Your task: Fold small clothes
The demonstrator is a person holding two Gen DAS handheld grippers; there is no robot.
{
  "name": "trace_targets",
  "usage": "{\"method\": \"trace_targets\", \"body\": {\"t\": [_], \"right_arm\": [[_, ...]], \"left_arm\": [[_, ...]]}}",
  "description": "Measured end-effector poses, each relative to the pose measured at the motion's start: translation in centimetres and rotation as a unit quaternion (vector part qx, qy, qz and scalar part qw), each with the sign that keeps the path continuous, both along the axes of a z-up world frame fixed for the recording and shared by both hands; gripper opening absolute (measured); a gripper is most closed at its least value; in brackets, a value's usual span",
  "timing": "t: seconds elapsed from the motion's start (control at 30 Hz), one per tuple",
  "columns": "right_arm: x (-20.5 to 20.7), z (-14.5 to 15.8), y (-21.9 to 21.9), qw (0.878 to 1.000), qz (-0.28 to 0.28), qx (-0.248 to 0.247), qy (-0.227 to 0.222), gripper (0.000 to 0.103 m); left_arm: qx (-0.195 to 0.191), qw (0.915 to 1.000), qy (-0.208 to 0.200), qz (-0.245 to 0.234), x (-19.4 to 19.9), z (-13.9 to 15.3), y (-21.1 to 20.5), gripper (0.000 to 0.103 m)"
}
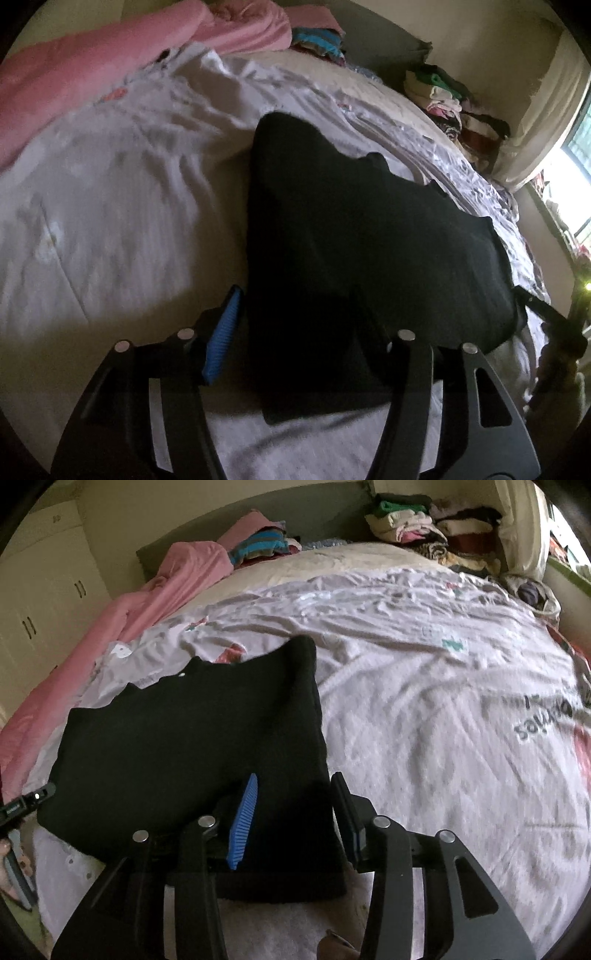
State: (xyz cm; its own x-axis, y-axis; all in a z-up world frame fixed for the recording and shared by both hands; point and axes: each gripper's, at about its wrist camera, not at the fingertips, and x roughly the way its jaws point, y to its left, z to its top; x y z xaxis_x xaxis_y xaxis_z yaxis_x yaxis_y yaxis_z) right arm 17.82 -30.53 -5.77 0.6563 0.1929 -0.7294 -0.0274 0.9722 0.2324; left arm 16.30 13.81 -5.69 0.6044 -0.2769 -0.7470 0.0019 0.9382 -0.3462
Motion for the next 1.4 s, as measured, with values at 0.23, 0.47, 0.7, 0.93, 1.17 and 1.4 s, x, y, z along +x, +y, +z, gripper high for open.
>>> {"method": "trace_targets", "body": {"t": [0.23, 0.47, 0.7, 0.93, 1.17, 1.4], "right_arm": [[-0.9, -0.3, -0.7, 1.000, 0.003, 0.027, 0.007, 0.008], [-2.9, 0.5, -1.4, 1.000, -0.009, 0.014, -0.008, 0.007], [-3.5, -0.1, -0.8, 0.999, -0.026, -0.023, -0.005, 0.016], [-4.6, 0.0, -0.9, 0.998, -0.036, -0.042, -0.010, 0.030], [-5.9, 0.4, -1.1, 0.998, -0.041, -0.048, -0.015, 0.038], [-7.3, 1.3, -1.2, 0.997, -0.045, -0.055, -0.028, 0.047]], "left_arm": [[-0.038, 0.9992, 0.006, -0.003, -1.5, -0.2, 0.1, 0.022], [-0.014, 0.9998, 0.008, -0.006, -2.6, 0.1, -0.6, 0.014], [0.008, 0.9998, 0.016, -0.004, -3.3, 0.1, -1.0, 0.020], [0.037, 0.9992, 0.012, -0.005, -4.0, 0.6, -1.4, 0.025], [0.049, 0.9987, 0.010, -0.005, -4.7, 0.9, -1.6, 0.027], [0.059, 0.9982, 0.009, -0.008, -5.3, 1.1, -1.8, 0.027]]}}
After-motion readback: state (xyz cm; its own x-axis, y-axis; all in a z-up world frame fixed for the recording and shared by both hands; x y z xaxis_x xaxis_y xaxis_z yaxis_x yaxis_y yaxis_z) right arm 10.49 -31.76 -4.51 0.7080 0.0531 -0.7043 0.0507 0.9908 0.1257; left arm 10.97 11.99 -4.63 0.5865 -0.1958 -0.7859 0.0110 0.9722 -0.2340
